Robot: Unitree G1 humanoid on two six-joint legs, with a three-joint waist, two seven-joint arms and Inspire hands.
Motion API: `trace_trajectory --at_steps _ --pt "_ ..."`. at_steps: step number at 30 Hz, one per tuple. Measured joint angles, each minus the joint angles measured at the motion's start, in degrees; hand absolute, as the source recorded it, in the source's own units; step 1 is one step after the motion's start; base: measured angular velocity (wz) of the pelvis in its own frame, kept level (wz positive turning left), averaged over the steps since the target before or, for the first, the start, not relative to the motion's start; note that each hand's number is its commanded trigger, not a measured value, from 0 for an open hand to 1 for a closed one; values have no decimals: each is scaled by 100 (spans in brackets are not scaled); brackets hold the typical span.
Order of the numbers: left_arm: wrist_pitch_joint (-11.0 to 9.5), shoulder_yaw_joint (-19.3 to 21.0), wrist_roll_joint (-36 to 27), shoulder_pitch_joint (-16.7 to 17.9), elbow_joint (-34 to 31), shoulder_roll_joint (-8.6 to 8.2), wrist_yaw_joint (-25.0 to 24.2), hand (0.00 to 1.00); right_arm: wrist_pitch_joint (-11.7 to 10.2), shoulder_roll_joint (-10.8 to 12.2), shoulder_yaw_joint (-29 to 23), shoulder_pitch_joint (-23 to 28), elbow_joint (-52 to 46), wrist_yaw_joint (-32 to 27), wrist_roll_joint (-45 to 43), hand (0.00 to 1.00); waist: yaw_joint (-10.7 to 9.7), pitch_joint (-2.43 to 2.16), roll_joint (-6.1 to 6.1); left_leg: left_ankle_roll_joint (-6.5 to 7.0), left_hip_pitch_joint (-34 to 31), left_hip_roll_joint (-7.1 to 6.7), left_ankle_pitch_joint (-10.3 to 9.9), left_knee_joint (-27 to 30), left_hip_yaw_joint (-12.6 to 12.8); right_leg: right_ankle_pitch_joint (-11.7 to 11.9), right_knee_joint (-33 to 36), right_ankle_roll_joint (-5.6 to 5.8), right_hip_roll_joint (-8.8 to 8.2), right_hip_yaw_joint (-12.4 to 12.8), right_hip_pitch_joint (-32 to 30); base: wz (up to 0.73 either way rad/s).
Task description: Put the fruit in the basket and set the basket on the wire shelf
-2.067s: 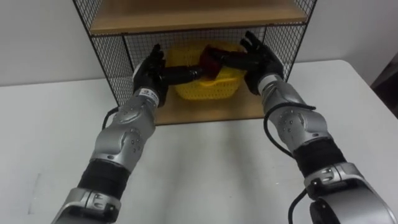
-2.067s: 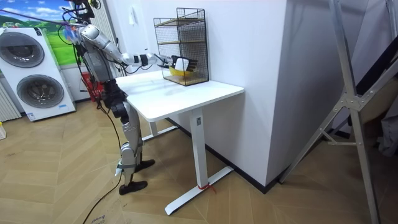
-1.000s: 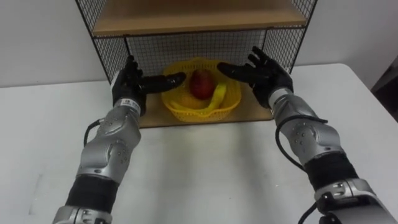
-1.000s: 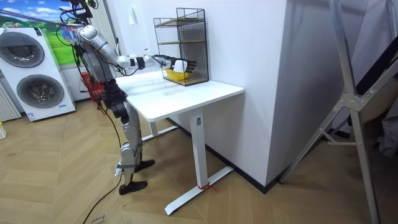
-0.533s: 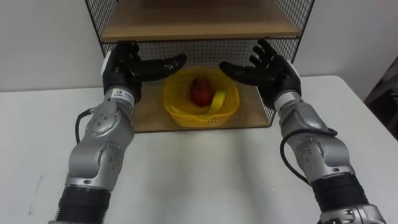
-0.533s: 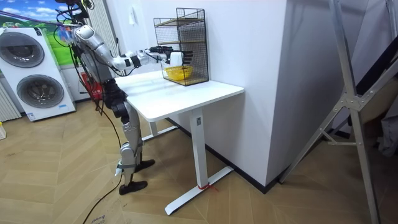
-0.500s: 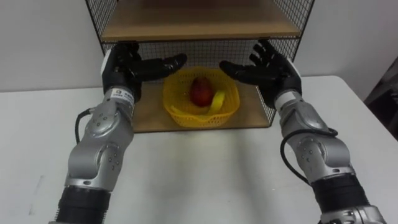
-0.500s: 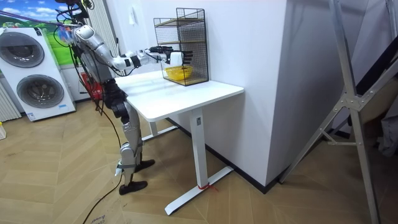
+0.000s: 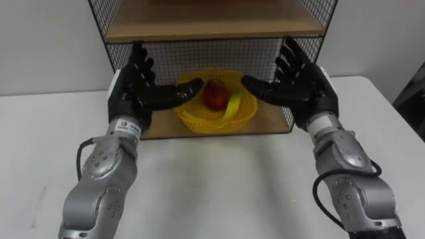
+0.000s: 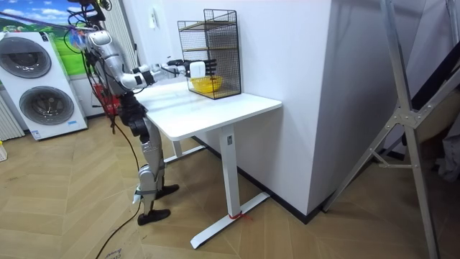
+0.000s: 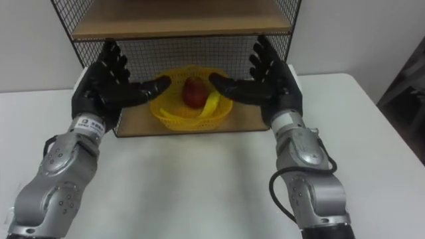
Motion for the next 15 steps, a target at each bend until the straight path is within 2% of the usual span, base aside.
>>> trace_trajectory --at_steps 3,6,11,15 --pt "-65 -76 55 103 -3 31 -129 0 -19 -2 11 150 -65 24 -36 0 6 -3 17 2 -100 -5 3 6 1 3 16 -1 1 0 -103 0" --pt "-252 -218 165 199 -12 126 -281 0 -105 -13 78 253 -221 111 -66 0 2 -2 24 0 -143 5 4 0 36 18 24 -6 5 8 -132 0" --pt "-595 -291 152 787 -260 168 -625 0 -498 -61 346 780 -785 511 -214 0 40 -12 46 -1 -108 41 1 0 58 19 18 -8 11 47 -137 -6" --pt "-632 -293 146 1113 -264 204 -881 0 -568 -74 349 1099 -805 712 -212 0 98 -14 47 -1 -122 51 1 4 59 19 28 -9 17 59 -157 -1"
